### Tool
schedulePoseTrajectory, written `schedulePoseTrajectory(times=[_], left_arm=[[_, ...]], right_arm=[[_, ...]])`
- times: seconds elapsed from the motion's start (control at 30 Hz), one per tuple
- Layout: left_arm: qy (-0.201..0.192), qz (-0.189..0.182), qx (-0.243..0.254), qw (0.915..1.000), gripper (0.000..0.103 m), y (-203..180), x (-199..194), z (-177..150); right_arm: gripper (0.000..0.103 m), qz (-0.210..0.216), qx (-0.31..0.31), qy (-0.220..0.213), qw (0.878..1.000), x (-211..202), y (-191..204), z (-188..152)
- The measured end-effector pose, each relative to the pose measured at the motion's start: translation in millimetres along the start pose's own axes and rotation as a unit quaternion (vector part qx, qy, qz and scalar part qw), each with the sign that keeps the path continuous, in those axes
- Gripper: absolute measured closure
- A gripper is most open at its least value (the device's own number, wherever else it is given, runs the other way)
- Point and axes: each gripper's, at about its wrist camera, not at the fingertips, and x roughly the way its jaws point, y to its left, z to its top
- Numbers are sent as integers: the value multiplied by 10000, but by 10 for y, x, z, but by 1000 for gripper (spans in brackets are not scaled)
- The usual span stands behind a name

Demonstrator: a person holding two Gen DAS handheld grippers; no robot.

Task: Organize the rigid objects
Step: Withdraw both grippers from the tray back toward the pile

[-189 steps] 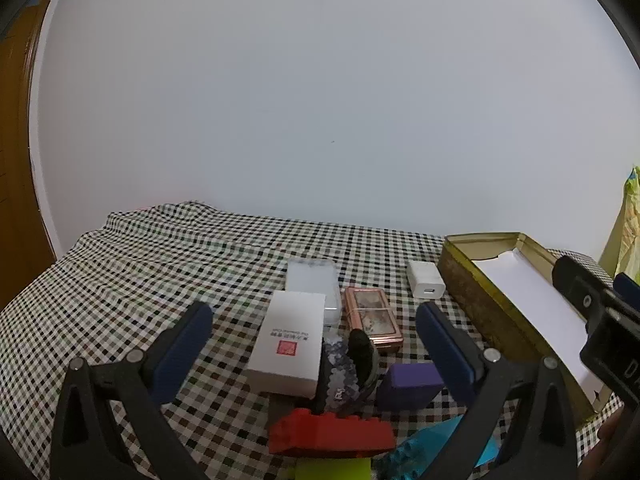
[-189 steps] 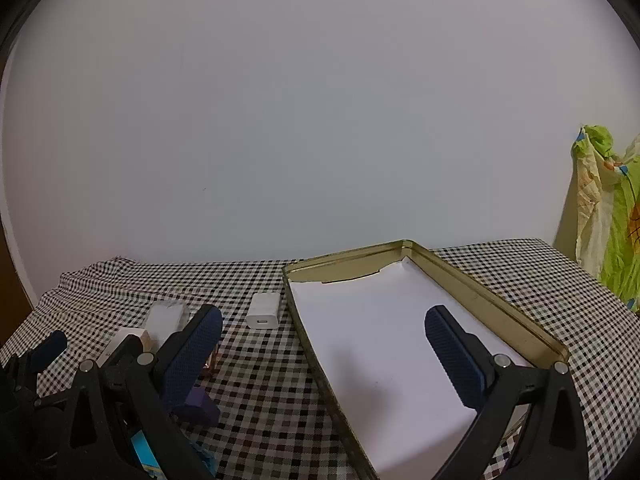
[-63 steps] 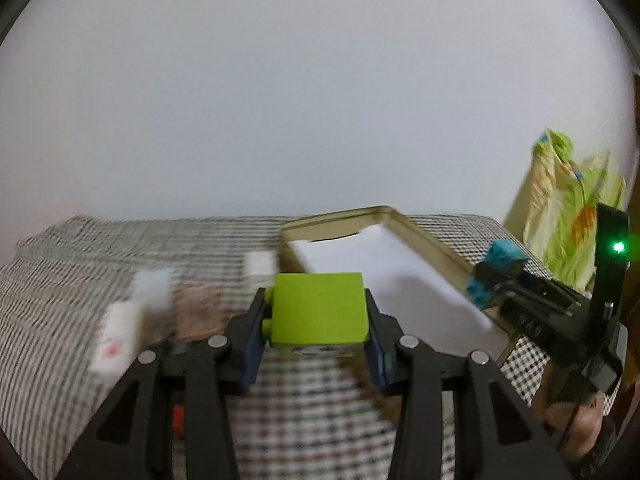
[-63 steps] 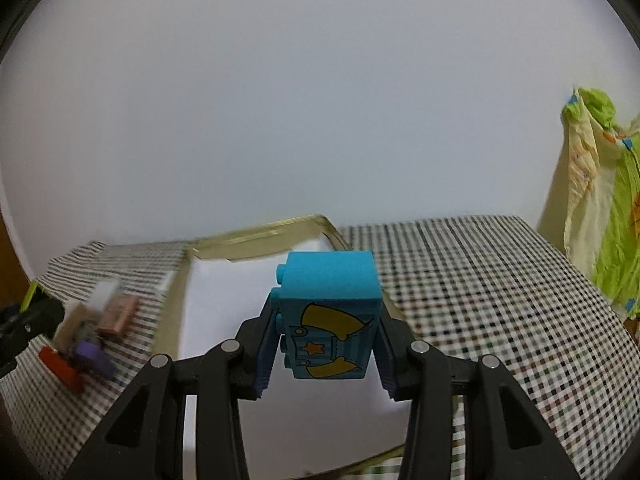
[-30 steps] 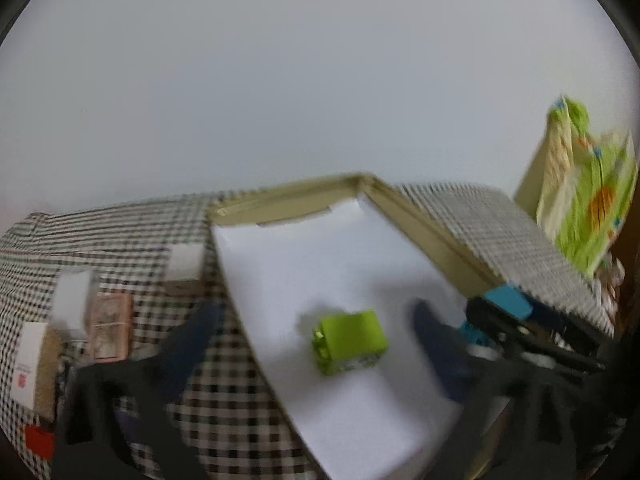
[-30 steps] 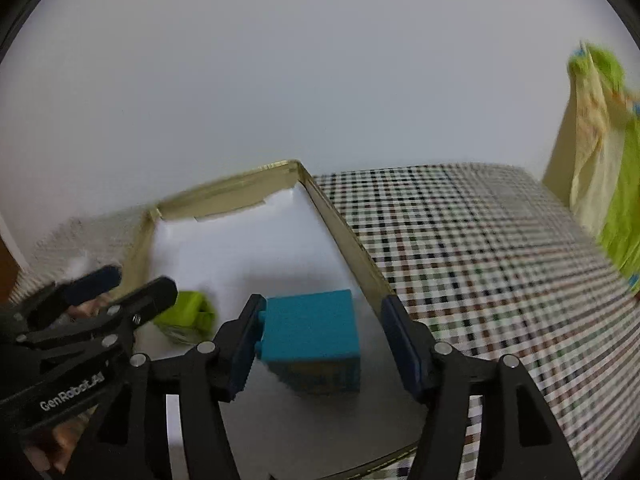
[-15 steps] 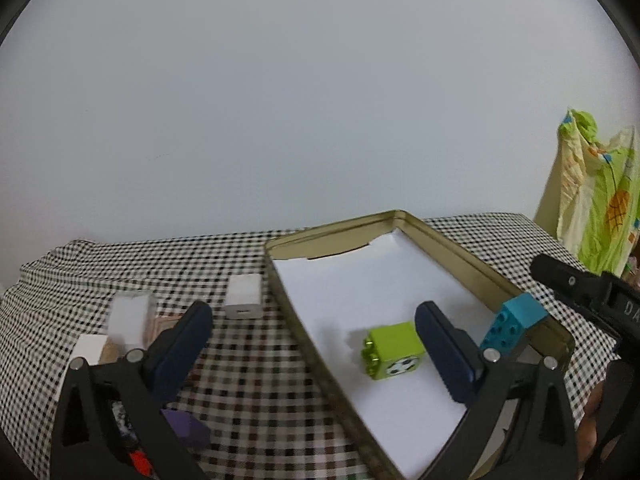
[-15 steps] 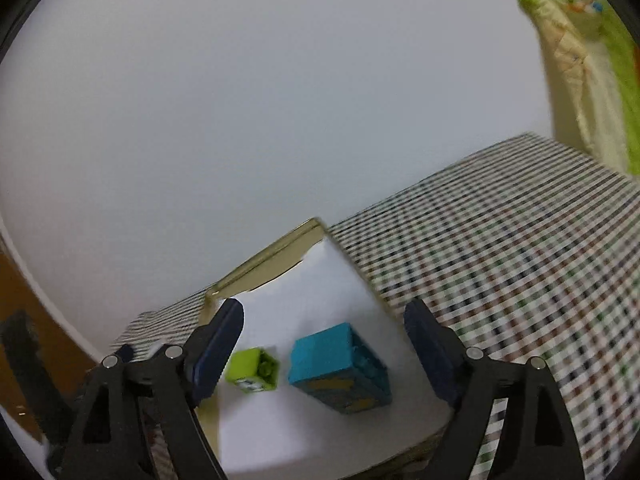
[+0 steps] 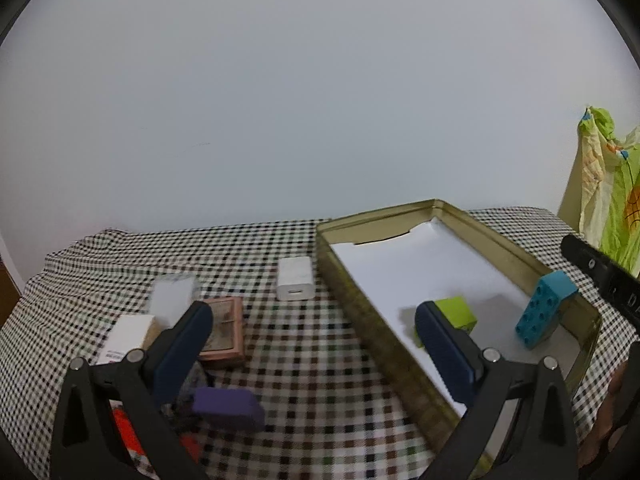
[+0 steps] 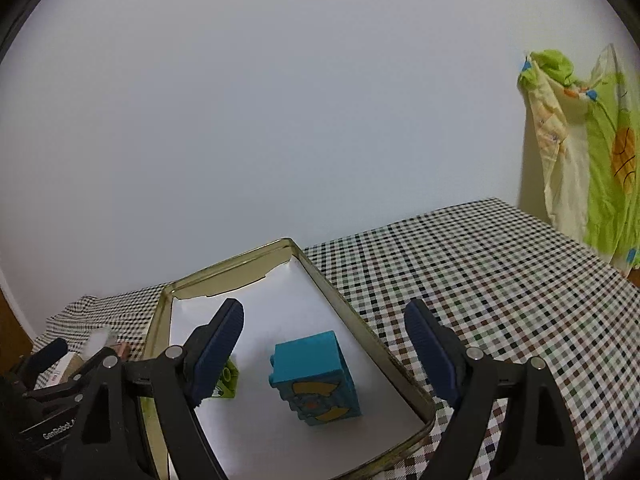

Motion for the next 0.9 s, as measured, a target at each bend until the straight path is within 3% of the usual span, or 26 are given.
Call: schedulePoseTrajectory(times=[0.23,0.47,0.9], left_arm=[[89,146,17,9999,0,130,-25,-137],[217,140,-158,9995,1,353,-95,-229],[700,219,-646,9952,0,939,-168,-411]], right_arm=[[18,-167,-220,-351,9990,-155,165,-48],[18,-248,-923,-456,9944,-246,512,-184],[18,421,-880,-224,9950,-473,911,-336]])
